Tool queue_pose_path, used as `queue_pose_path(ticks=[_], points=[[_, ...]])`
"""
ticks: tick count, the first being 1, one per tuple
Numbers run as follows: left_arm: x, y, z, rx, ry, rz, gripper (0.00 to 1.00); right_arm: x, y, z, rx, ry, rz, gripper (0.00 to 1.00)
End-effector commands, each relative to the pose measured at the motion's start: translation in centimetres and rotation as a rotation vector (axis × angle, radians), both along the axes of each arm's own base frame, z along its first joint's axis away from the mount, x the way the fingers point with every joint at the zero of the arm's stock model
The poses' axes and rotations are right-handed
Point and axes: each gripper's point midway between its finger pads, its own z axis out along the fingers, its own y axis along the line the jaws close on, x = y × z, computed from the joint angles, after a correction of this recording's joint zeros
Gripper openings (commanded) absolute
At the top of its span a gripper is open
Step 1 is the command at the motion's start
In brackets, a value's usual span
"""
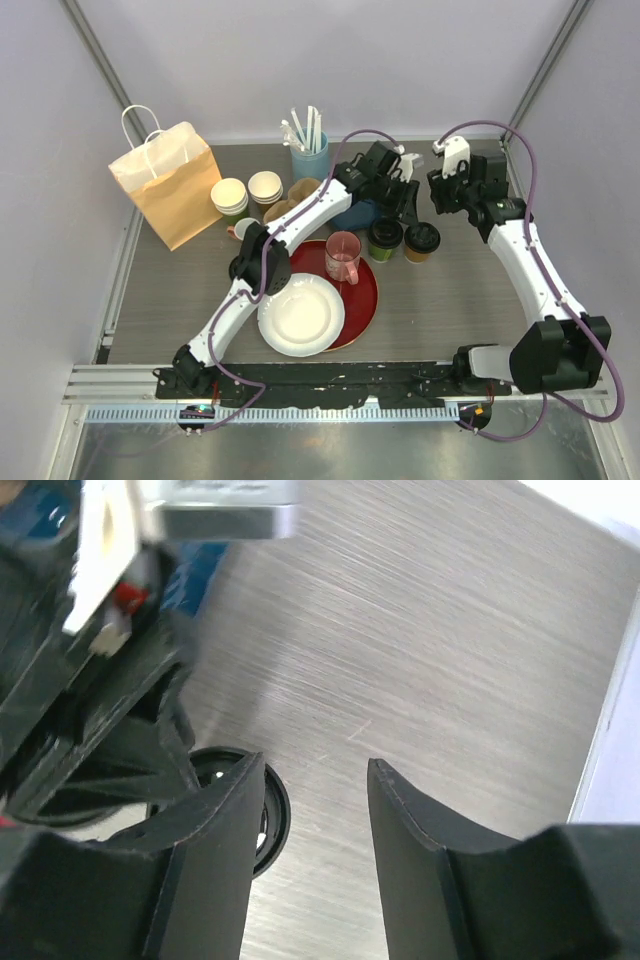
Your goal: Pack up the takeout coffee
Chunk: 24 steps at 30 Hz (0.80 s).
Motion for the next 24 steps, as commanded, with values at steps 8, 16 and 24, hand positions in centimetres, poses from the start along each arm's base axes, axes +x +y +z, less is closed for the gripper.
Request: queue_pose_path(ticks=[8, 16, 24], points=[[-1.2, -1.0, 4.6, -0.042, -0.070, 0.002, 0.40, -3.2, -2.6, -2.6, 0.459, 0.062, -0.683, 0.44], [-2.0, -1.6, 3.5, -0.023, -0.067, -0.016, 0.37, -3.9, -2.0, -5.0, 0.477, 0.142, -0.702, 0.33], [-2.3, -1.5, 3.5, -0.021, -0.058, -0.019, 0.34, -4.4, -1.4, -7.6, 0.463, 0.232, -0.700, 0.35]])
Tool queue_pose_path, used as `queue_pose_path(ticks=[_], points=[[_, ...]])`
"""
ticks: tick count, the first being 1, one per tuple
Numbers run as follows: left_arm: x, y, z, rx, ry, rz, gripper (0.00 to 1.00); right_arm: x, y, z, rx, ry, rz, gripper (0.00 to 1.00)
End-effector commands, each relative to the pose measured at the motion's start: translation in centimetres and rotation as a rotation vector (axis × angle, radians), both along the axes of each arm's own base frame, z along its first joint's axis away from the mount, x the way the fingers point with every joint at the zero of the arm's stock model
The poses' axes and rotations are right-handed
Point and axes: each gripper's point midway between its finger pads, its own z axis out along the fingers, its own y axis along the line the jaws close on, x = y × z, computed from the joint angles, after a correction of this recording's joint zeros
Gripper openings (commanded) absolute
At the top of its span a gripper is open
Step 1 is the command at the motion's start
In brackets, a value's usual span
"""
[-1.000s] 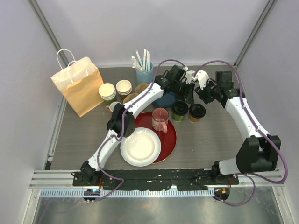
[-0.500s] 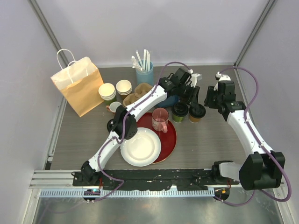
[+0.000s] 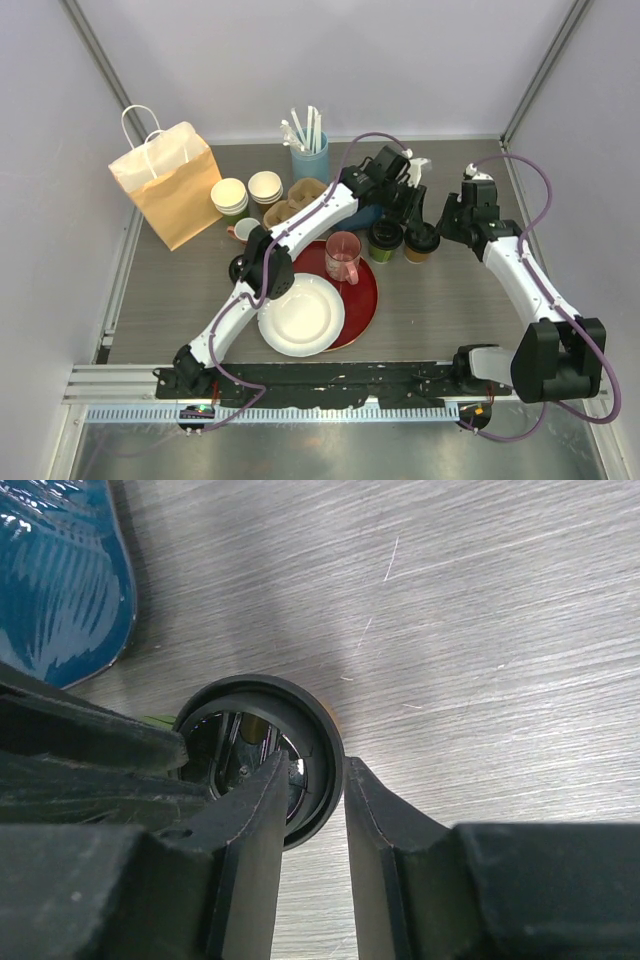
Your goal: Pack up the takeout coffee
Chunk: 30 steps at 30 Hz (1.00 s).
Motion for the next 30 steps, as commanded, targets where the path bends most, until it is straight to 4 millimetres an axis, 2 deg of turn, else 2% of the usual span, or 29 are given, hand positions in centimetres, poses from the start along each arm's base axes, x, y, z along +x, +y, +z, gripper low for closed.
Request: queue_pose_path(ticks=[1, 4, 9, 14, 21, 23, 26, 30], points=[[-0.5, -0.2, 3.2, -0.045, -0.044, -0.016, 0.34, 0.3, 0.2, -0.7, 0.022, 0.010, -0.012, 0.35], [-0.8, -0.4, 2.3, -0.034, -0.025, -0.019, 0.34, 0.4, 0.2, -0.9, 0.024, 0.015, -0.012, 0.35], [-0.8, -0.2, -0.4, 0.015, 0.006, -0.004, 0.34, 0.2, 0.6, -2.4, 0.034, 0.050, 0.005, 0.34], [-0.6, 0.0, -0.9, 0.030, -0.002, 0.002, 0.32, 0.2, 1.6, -3.4, 0.078, 0.052, 0.043, 0.31], [-0.5, 0.4, -1.6, 0.053, -0.003, 0.008, 0.31, -0.3, 1.2, -5.1, 0.054, 0.095, 0.034, 0.25], [-0.4, 0.4, -0.9, 0.049, -0.022, 0.005, 0.32, -0.4, 1.1, -5.0, 0.047, 0.096, 0.036, 0.25], [0.1, 0.1, 2.3, 0.001, -0.082, 0.008, 0.34, -0.3, 1.1, -4.5, 0.047, 0.086, 0.037, 0.25], [1.0, 0.6, 4.4, -0.004, -0.160, 0.019, 0.37, -0.2, 1.1, -4.2, 0.045, 0.079, 0.040, 0.25]])
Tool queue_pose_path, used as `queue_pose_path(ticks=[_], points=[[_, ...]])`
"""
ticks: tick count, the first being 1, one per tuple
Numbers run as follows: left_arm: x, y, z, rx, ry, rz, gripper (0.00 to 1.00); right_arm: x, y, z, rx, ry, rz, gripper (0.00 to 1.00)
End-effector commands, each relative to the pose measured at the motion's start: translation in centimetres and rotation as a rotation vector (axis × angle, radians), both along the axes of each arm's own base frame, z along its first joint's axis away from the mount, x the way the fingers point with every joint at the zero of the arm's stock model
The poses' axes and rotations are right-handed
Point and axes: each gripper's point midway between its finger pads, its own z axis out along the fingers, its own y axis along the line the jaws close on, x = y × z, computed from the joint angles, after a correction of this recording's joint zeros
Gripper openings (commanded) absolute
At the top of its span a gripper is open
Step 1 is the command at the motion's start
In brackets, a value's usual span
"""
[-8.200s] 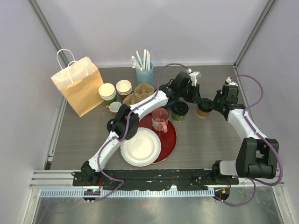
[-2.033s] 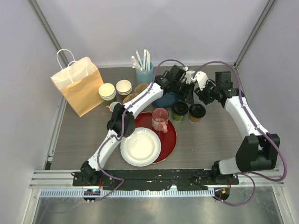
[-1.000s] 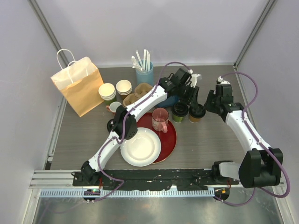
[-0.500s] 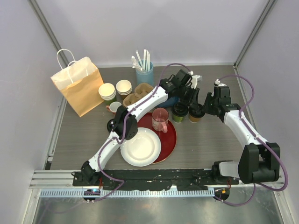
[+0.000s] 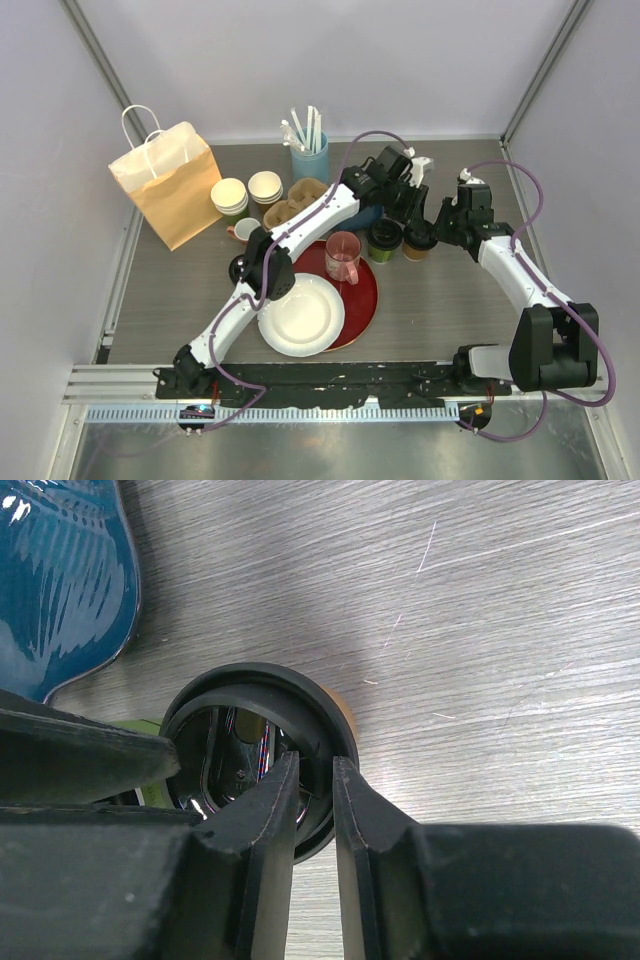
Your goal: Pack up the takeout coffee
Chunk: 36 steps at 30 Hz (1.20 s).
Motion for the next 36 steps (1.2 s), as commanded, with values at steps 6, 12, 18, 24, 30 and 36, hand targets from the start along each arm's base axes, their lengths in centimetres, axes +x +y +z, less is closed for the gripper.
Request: queue_pose_path(ticks=[6, 12, 18, 24, 30, 36], points=[[1.7, 1.6, 2.3, 0.039, -0.125, 0.044, 0.38, -0.9, 0.1, -1.4, -0.008, 0.057, 0.012, 0.25], [1.8, 1.1, -0.1, 0.064, -0.110, 0.044, 0.38, -0.9, 0.1, -1.2, -0.005, 0.052, 0.015, 0.25], [0.5, 0.4, -1.2, 0.036, -0.033, 0.013, 0.30, -0.8, 0.5, -1.6, 0.007, 0.058, 0.033, 0.25], [-1.1, 0.7, -4.7, 0.073, 0.078, 0.003, 0.26, -1.3, 0.4, -3.3, 0.012, 0.093, 0.017, 0.22], [-2.4, 1.6, -8.9, 0.138, 0.166, 0.009, 0.24, -2.9, -0.3, -5.6, 0.051, 0.142, -0.036, 0.19], [-4.0, 2.5, -12.9, 0.206, 0.219, 0.003, 0.24, -4.6, -0.5, -7.3, 0.060, 0.178, -0.061, 0.17]])
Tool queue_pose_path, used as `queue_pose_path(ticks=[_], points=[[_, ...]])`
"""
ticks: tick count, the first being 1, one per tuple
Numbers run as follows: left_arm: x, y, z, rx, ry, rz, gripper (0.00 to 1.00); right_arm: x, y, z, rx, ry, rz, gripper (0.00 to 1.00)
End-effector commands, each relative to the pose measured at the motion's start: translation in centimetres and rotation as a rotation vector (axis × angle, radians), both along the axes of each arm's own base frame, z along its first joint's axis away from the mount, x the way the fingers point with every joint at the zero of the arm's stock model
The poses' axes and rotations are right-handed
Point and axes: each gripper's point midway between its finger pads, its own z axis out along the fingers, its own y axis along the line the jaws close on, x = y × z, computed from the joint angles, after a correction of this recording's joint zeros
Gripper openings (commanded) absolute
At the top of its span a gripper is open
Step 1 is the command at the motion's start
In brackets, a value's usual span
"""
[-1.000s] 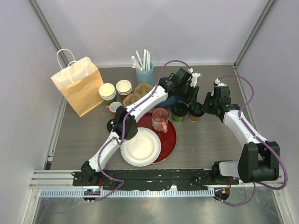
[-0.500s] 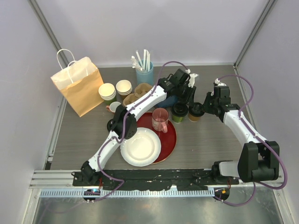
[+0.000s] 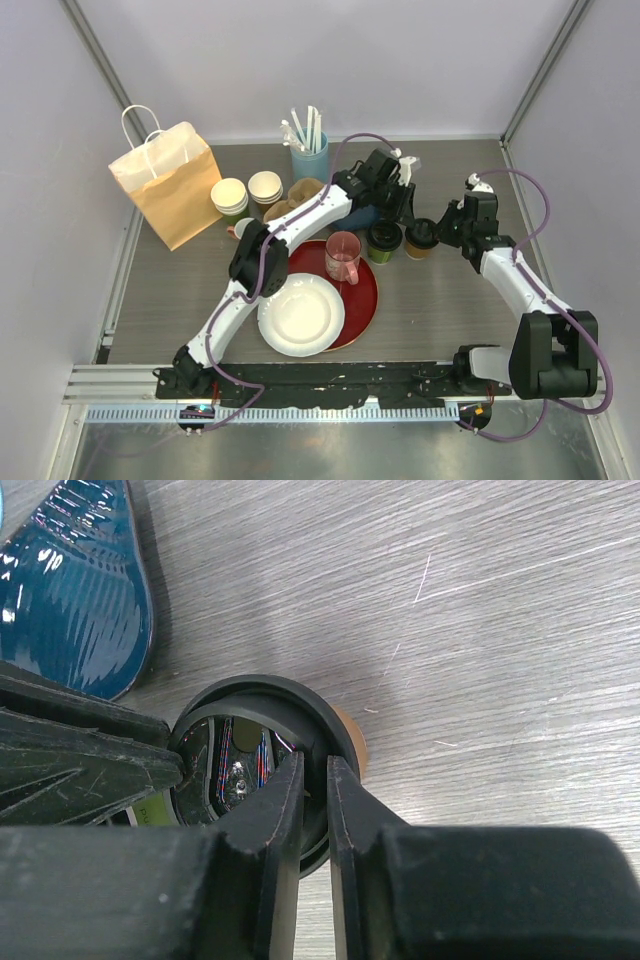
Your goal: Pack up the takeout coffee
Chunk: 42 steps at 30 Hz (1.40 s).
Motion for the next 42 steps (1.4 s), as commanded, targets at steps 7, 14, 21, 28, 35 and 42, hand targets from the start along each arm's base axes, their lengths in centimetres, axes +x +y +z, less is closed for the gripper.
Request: queue_pose_path(ticks=[7, 14, 21, 28, 35, 42], points=[[-7.0, 2.8, -14.8, 0.298, 0.251, -0.046, 0.23, -6.3, -0.1, -7.2, 0.020, 0.276, -0.035, 0.14], [-7.8, 4.1, -18.0, 0.359, 0.293, -0.039, 0.21, -6.4, -0.1, -7.3, 0.018, 0.278, -0.025, 0.14], [-9.0, 5.0, -19.6, 0.388, 0.340, -0.040, 0.18, -6.3, 0.0, -6.8, 0.021, 0.266, -0.014, 0.14], [-5.0, 0.7, -9.8, 0.230, 0.142, -0.080, 0.27, -4.7, 0.3, -4.3, 0.033, 0.208, -0.004, 0.16], [-2.1, -1.7, -0.9, 0.081, -0.049, -0.075, 0.45, -2.8, 0.5, -1.3, 0.032, 0.131, 0.012, 0.24], [-1.9, -1.9, 1.2, 0.047, -0.099, -0.096, 0.46, -0.9, 0.3, 2.1, 0.005, 0.064, 0.032, 0.33]])
